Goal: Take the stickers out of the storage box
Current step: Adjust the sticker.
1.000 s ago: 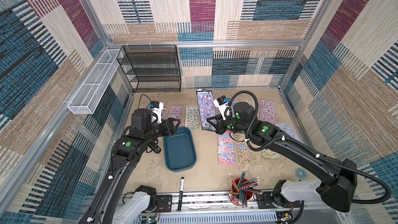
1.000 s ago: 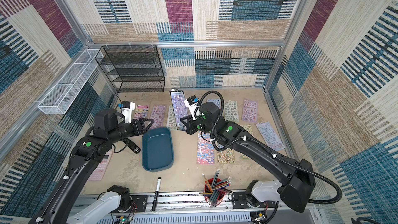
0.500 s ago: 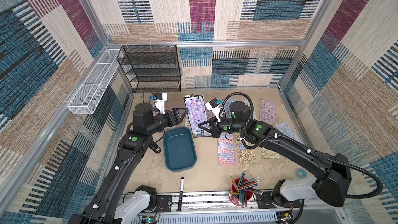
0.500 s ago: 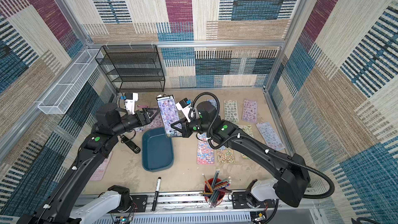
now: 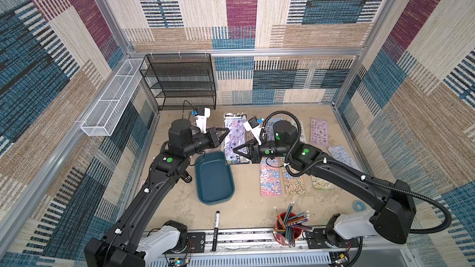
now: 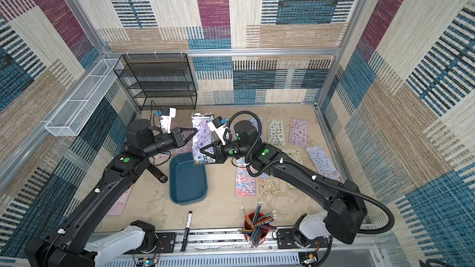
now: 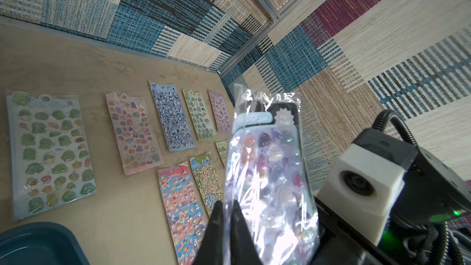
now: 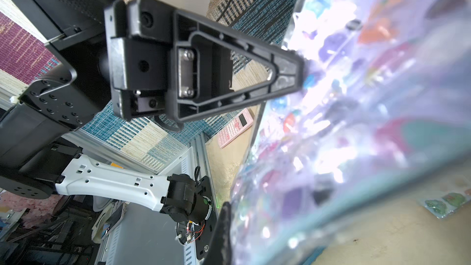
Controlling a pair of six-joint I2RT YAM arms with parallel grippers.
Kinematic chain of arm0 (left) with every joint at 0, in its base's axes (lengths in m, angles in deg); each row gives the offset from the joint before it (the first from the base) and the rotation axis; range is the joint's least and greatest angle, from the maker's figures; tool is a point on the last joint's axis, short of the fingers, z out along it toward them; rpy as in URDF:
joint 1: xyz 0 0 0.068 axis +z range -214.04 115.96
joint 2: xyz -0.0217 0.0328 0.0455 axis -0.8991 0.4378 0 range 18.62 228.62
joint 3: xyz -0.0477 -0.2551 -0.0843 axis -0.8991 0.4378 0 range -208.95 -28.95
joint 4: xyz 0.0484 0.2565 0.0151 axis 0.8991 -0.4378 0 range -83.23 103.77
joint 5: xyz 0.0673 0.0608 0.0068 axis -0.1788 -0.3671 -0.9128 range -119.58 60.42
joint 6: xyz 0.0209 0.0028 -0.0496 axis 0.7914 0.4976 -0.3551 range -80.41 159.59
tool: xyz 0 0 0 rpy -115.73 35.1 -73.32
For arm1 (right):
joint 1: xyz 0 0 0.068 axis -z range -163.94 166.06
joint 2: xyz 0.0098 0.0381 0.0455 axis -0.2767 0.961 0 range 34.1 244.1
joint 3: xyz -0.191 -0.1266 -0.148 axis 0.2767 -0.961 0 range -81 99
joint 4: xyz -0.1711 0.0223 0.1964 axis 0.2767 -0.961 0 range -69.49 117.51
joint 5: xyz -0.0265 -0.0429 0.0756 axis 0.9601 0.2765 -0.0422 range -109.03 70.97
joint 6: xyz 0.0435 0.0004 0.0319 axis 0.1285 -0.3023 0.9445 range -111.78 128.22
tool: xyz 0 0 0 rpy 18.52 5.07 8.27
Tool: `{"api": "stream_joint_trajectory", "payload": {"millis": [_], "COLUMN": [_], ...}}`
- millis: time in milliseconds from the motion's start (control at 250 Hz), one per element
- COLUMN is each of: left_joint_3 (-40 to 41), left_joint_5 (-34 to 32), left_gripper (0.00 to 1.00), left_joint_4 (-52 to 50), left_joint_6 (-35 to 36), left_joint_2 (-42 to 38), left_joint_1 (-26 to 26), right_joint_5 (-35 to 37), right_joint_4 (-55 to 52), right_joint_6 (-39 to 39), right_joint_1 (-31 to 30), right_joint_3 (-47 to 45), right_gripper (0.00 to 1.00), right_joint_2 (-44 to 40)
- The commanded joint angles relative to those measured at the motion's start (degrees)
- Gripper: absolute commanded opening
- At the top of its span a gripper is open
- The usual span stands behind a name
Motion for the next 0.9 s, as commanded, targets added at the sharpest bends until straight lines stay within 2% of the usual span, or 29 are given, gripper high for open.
{"api": "stream_joint_trajectory", "payload": {"millis": [0, 172, 288, 364, 464, 552, 728, 896], "left_joint_3": [-0.8, -1.0, -1.6, -2.0, -2.0, -1.9, -1.9, -1.9], "left_joint_5": [1.1, 0.7, 0.2, 0.0, 0.0, 0.2, 0.3, 0.9], "left_gripper": [0.0, 0.0, 0.0, 0.0, 0.0, 0.0, 0.0, 0.0], "left_joint_4": [2.6, 2.6, 1.6, 1.2, 1.0, 1.1, 0.8, 1.0], "left_joint_6": [-2.0, -2.1, -1.6, -1.3, -1.3, -1.4, -1.3, -1.4], "left_joint_2": [0.2, 0.1, -0.1, -0.2, -0.1, 0.0, -0.3, -0.4], "left_joint_1": [-0.3, -0.4, -0.4, -0.4, -0.4, -0.4, -0.4, -0.4], "right_joint_5": [0.0, 1.9, 3.5, 4.1, 4.4, 4.8, 4.9, 3.0], "right_joint_4": [1.9, 2.2, 2.2, 2.0, 1.9, 1.1, 1.0, 3.7], "right_joint_6": [0.5, 0.5, 0.9, 1.2, 1.7, 1.6, 1.2, 1.7], "right_joint_1": [-0.1, 0.0, 0.4, 0.7, 1.4, 2.3, 5.7, 7.8], "right_joint_3": [-0.4, -1.1, -1.8, -2.4, -3.1, -3.0, -3.1, -2.5], "right_gripper": [0.0, 0.0, 0.19, 0.39, 0.46, 0.56, 0.64, 0.65], "right_joint_2": [0.0, -0.9, -1.7, -2.2, -2.8, -3.4, -6.1, -6.0]}}
